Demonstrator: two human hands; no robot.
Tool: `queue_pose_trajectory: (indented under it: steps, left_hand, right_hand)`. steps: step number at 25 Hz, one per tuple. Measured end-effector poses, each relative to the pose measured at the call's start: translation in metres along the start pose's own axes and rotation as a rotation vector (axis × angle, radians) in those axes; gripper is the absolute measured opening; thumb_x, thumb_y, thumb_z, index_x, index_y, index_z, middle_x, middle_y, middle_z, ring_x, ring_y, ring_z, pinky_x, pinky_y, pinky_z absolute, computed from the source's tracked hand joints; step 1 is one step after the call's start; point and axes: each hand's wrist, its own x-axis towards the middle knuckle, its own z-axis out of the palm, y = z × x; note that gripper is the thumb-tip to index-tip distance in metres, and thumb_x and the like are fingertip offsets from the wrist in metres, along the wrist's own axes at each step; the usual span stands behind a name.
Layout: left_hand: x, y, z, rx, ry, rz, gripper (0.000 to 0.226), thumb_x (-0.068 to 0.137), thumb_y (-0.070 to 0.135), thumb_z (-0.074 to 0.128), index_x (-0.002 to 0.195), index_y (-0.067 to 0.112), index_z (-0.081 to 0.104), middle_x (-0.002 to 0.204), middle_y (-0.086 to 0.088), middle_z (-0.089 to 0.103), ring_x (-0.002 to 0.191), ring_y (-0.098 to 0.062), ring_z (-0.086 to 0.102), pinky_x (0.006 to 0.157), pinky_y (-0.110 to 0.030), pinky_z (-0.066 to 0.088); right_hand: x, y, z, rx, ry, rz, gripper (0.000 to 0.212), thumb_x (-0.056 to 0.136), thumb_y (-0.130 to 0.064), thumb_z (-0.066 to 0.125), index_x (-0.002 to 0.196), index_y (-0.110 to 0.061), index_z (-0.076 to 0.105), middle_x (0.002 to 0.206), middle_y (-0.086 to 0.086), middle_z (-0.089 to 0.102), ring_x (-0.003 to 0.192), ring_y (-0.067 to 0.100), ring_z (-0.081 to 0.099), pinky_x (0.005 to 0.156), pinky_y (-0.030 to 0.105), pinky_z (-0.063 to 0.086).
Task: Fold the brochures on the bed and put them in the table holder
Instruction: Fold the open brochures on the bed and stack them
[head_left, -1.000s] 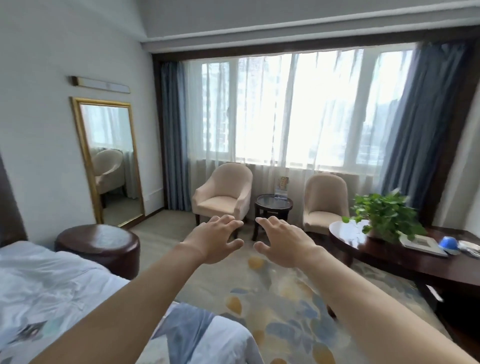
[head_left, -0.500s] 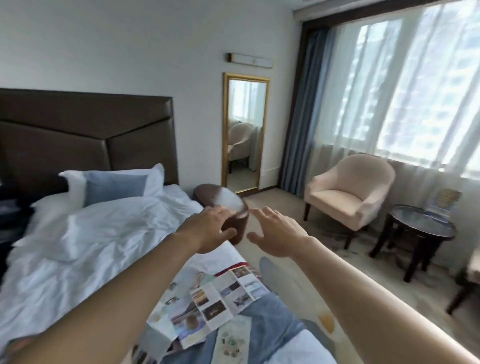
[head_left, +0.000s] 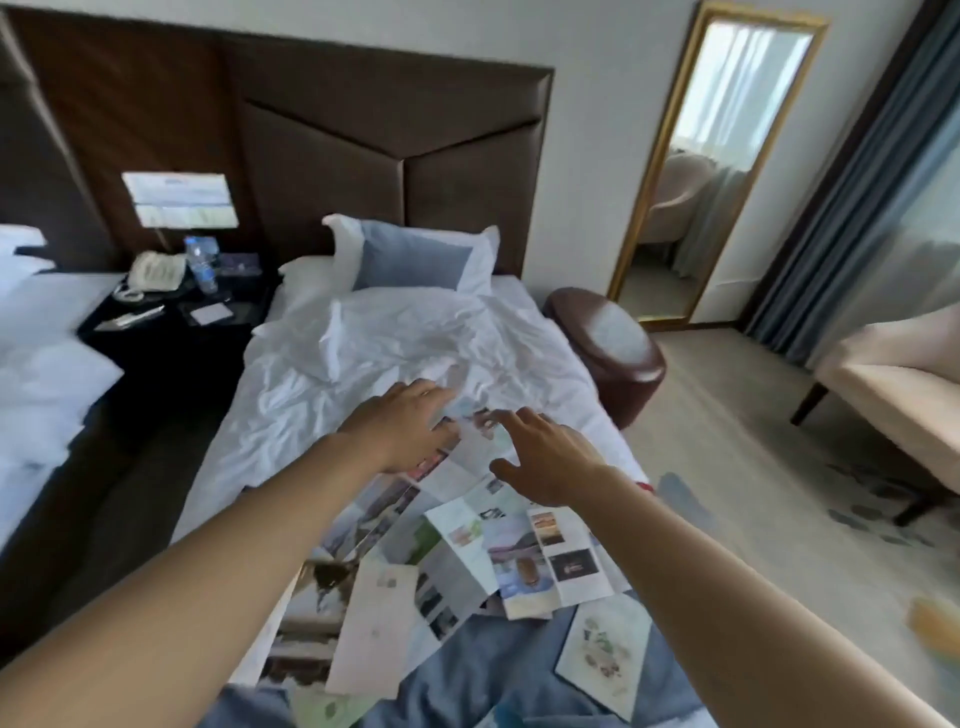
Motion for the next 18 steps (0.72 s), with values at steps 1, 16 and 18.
queue_pose_trajectory:
  steps: [1,16,18]
  left_hand:
    - [0.000,-0.017,0.014,-0.013,-0.028,-0.026,0.064,0.095,0.064,0.034,0.152,0.036,0.025,0.160,0.010,0.024,0.143,-0.021,0.029,0.105,-0.045,0.039]
    - [-0.090,-0.172,0.263,-0.184,-0.300,-0.432,0.060,0.097,0.053,0.041,0.151,0.031,0.030,0.159,0.006,0.027,0.141,-0.024,0.032,0.106,-0.048,0.040]
    - [-0.105,-0.191,0.289,-0.211,-0.341,-0.438,0.059,0.097,0.053,0.042,0.150,0.030,0.031,0.160,0.005,0.025,0.141,-0.024,0.032,0.105,-0.048,0.040]
  right_hand:
    - [0.012,-0.006,0.017,0.007,-0.045,-0.015,0.070,0.096,-0.051,0.051,0.154,-0.026,0.021,0.153,0.007,0.038,0.134,0.031,0.044,0.101,0.046,0.043]
    - [0.080,-0.093,0.314,0.019,-0.473,-0.192,0.065,0.096,-0.046,0.050,0.151,-0.022,0.026,0.148,0.008,0.042,0.131,0.032,0.047,0.101,0.046,0.042]
    - [0.085,-0.104,0.342,-0.017,-0.452,-0.166,0.059,0.096,-0.047,0.049,0.147,-0.021,0.031,0.143,0.008,0.046,0.128,0.032,0.048,0.099,0.045,0.042]
